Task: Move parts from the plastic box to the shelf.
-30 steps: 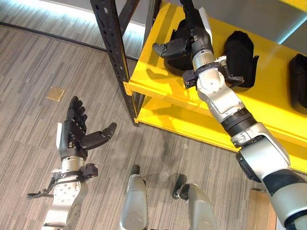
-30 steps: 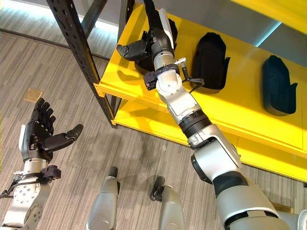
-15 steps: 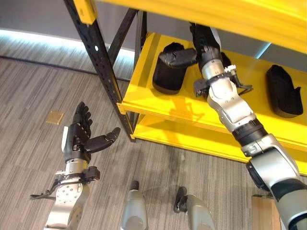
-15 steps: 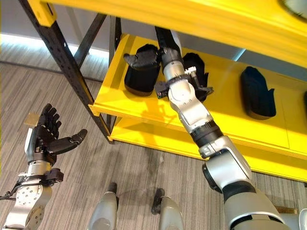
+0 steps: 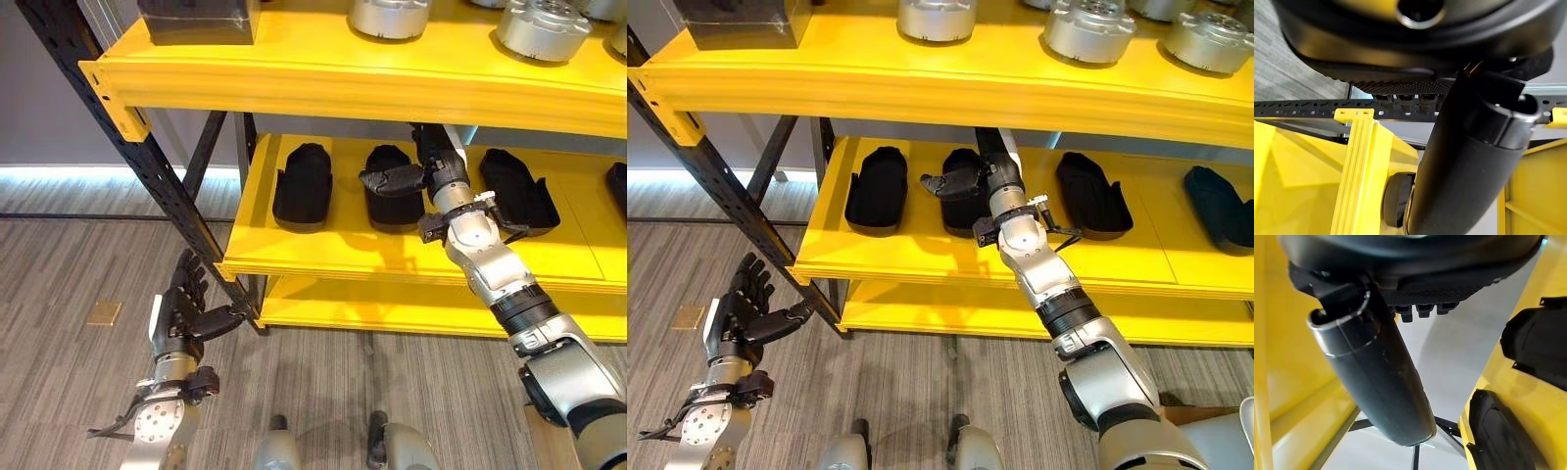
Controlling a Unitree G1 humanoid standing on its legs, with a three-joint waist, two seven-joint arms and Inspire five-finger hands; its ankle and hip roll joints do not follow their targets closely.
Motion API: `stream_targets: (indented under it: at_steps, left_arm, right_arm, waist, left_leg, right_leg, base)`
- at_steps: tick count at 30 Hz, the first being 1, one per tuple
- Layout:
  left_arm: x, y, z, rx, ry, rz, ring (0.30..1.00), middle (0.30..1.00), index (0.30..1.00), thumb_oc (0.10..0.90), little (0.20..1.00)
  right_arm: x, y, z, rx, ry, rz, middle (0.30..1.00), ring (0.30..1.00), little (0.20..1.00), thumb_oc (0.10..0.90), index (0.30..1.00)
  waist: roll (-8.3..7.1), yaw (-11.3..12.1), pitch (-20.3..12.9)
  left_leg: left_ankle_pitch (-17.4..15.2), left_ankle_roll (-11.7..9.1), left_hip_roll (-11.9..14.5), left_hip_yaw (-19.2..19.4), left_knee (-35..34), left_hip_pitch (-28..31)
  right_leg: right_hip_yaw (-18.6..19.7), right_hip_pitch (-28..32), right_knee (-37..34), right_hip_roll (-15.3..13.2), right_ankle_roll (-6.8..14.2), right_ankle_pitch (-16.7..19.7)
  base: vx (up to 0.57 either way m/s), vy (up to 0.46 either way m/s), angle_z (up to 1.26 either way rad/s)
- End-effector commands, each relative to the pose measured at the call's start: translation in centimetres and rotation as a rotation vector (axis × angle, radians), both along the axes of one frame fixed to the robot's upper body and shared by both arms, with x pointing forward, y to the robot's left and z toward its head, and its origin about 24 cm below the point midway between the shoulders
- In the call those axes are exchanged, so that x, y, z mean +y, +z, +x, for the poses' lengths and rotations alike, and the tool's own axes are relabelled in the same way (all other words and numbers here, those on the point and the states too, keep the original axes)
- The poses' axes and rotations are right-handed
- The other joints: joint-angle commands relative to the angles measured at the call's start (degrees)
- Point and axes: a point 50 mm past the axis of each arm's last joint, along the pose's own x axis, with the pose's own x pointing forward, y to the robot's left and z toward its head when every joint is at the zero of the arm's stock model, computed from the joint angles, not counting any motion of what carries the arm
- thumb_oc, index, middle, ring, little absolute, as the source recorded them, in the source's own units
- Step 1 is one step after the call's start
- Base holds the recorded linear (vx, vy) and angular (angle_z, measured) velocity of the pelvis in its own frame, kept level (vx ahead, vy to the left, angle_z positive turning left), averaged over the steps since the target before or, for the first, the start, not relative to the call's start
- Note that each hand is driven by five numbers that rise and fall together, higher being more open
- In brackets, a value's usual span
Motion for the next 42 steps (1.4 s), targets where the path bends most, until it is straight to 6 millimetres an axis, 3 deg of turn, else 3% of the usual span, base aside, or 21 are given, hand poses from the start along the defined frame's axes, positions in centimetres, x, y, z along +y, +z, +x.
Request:
stream_targets:
  at_steps: [1, 18, 26, 30, 34, 42]
  left_arm:
    - [0.6, 2.7, -0.5, -0.127, -0.041, 0.073, 1.000, 1.000, 1.000, 0.900, 1.000]
    - [-0.2, 2.2, 0.1, -0.120, -0.061, 0.066, 1.000, 1.000, 1.000, 0.900, 1.000]
    - [-0.4, 1.4, 0.1, -0.087, -0.064, 0.064, 1.000, 1.000, 1.000, 0.900, 1.000]
    - [-0.6, 0.7, 0.0, -0.059, -0.062, 0.046, 1.000, 1.000, 1.000, 0.900, 1.000]
    - [-0.8, 0.5, 0.0, -0.054, -0.066, 0.043, 1.000, 1.000, 1.000, 0.900, 1.000]
    - [-1.2, -0.4, -0.4, -0.023, -0.082, 0.036, 1.000, 1.000, 1.000, 0.900, 1.000]
  right_arm:
    - [0.8, 4.2, -0.5, -0.194, 0.037, 0.058, 1.000, 1.000, 1.000, 0.900, 1.000]
    - [0.1, 1.9, 0.6, -0.125, -0.084, 0.067, 1.000, 1.000, 1.000, 0.900, 1.000]
    - [0.1, -0.8, 0.0, -0.057, -0.074, 0.077, 1.000, 1.000, 1.000, 0.900, 1.000]
    - [-0.3, -3.2, -1.6, -0.020, -0.045, 0.099, 1.000, 1.000, 1.000, 0.900, 1.000]
    - [-0.7, -3.8, -2.2, -0.015, -0.045, 0.114, 1.000, 1.000, 1.000, 0.900, 1.000]
    - [-4.5, -6.5, -5.2, 0.019, -0.096, 0.151, 1.000, 1.000, 1.000, 0.900, 1.000]
  waist:
    - [-2.91, -0.27, -7.20]
    - [-1.21, -0.69, -8.71]
    - [-0.31, -1.38, -9.72]
    - [0.63, -2.41, -11.15]
    - [0.93, -2.63, -11.53]
    - [2.04, -4.41, -13.78]
  left_leg:
    - [1.13, 2.78, 0.24, -1.72, -0.06, -2.93]
    - [1.16, 2.61, -0.04, -1.47, -1.20, -2.17]
    - [2.46, 2.27, 0.45, -1.08, -4.19, -0.53]
    - [4.86, 1.71, 1.74, -0.39, -8.99, 1.98]
    - [5.60, 1.61, 2.13, -0.09, -10.31, 2.75]
    - [8.59, 0.47, 3.56, 1.36, -15.55, 5.24]
  right_leg:
    - [0.18, 7.13, -8.46, -2.10, 5.07, 2.34]
    - [0.55, 7.42, -8.77, -2.45, 5.08, 2.37]
    - [0.58, 8.39, -10.30, -2.08, 4.98, 2.46]
    - [0.15, 10.14, -13.85, -1.09, 4.71, 3.33]
    - [0.20, 10.70, -15.01, -0.76, 4.59, 3.61]
    - [0.62, 13.77, -22.22, 0.25, 4.56, 5.79]
  base:
    - [0.00, 0.000, 0.00]
    - [0.00, 0.000, 0.00]
    - [0.00, -0.004, 0.00]
    - [0.03, -0.059, -0.01]
    - [0.02, -0.022, -0.09]
    - [0.01, -0.013, -0.05]
